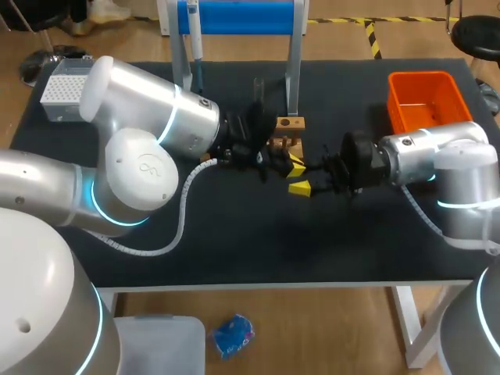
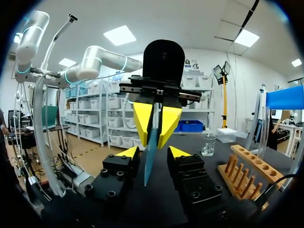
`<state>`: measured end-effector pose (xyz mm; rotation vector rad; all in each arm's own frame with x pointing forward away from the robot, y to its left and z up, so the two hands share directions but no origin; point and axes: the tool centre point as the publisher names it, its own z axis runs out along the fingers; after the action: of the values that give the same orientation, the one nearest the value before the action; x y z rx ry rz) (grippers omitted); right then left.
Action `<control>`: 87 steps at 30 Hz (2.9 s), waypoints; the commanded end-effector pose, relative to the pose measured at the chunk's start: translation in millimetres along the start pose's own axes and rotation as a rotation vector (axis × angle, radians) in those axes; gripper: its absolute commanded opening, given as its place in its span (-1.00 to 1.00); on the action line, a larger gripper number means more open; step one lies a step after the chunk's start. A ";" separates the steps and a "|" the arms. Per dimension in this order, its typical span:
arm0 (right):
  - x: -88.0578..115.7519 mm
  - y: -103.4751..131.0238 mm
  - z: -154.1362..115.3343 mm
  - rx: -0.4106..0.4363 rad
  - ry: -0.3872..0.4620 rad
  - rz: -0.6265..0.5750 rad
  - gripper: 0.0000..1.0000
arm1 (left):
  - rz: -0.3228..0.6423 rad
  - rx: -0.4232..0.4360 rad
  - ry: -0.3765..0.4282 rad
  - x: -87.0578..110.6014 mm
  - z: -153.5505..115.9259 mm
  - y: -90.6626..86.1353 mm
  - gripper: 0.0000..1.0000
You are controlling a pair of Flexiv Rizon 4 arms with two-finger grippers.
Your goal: Invert the test tube, pick up the pipette, mount the tip to pipette, aspirate from beaker and dispense into the tube, eject the tip, return the pipette, and cap with the stopper.
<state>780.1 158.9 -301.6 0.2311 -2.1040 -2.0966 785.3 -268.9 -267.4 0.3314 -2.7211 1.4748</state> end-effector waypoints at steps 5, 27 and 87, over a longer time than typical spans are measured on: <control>0.2 -0.5 -0.4 -0.002 0.000 0.005 -0.51 | -0.007 -0.017 -0.006 -1.1 2.8 -0.7 -1.00; 0.7 -7.0 -1.3 0.001 0.008 0.022 -1.00 | 0.100 0.067 -0.308 -17.5 -55.2 -25.1 1.00; 60.2 0.9 -95.8 0.050 -0.136 0.001 -1.00 | -0.189 0.178 -0.614 -135.5 -130.0 10.2 1.00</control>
<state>748.9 55.6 -306.1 0.1123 -2.2125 -2.1178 899.3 -127.8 -219.5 1.1727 -2.8511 1.7900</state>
